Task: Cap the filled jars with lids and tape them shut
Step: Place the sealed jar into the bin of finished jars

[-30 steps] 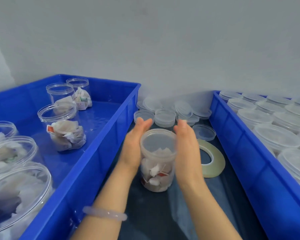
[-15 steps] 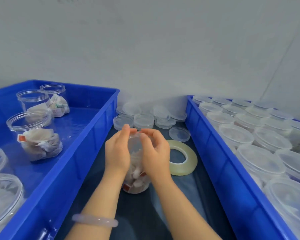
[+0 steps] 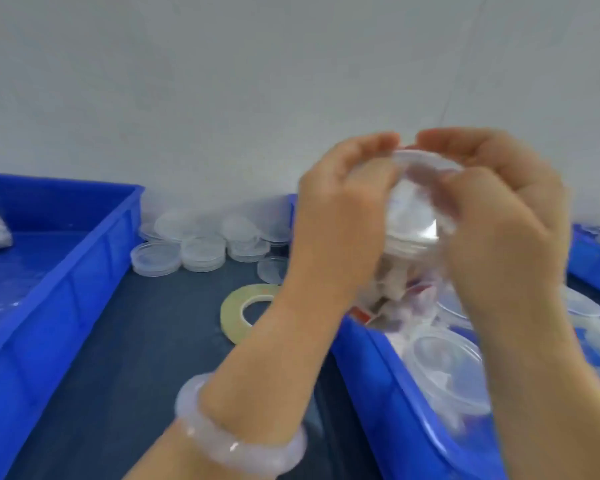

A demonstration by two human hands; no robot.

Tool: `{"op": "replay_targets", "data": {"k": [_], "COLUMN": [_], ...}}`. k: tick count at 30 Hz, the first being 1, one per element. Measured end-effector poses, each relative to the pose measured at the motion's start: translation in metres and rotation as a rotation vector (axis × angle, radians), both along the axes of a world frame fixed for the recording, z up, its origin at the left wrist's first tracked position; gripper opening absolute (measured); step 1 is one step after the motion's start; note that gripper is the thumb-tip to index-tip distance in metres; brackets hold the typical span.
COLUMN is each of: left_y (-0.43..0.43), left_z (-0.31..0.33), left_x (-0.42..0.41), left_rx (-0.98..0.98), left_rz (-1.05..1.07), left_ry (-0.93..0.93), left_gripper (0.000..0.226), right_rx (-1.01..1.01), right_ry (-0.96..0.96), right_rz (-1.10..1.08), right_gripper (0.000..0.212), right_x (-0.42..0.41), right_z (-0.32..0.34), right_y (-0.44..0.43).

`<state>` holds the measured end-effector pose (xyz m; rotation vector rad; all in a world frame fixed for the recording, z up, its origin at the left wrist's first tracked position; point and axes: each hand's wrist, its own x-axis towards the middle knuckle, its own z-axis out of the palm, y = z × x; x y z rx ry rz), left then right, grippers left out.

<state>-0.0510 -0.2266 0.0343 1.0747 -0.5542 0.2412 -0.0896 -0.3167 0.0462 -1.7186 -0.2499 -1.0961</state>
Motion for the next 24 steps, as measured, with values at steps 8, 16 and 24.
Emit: {"op": "replay_targets", "data": {"k": [8, 16, 24], "left_y": [-0.099, -0.125, -0.134], "left_z": [-0.026, -0.018, -0.069], "left_x": [-0.002, 0.002, 0.008], "left_rx": [0.215, 0.422, 0.945], "left_rz": [-0.437, -0.488, -0.361], "left_ry": [0.065, -0.079, -0.234], "left_gripper": [0.03, 0.032, 0.034], "right_rx": [-0.116, -0.376, 0.129], "right_ry": [0.19, 0.325, 0.569], "right_rz": [-0.437, -0.423, -0.184], "right_gripper": [0.035, 0.043, 0.046], "right_x": [-0.034, -0.048, -0.031], "right_z": [-0.022, -0.022, -0.09], "right_y": [-0.099, -0.15, -0.158]}}
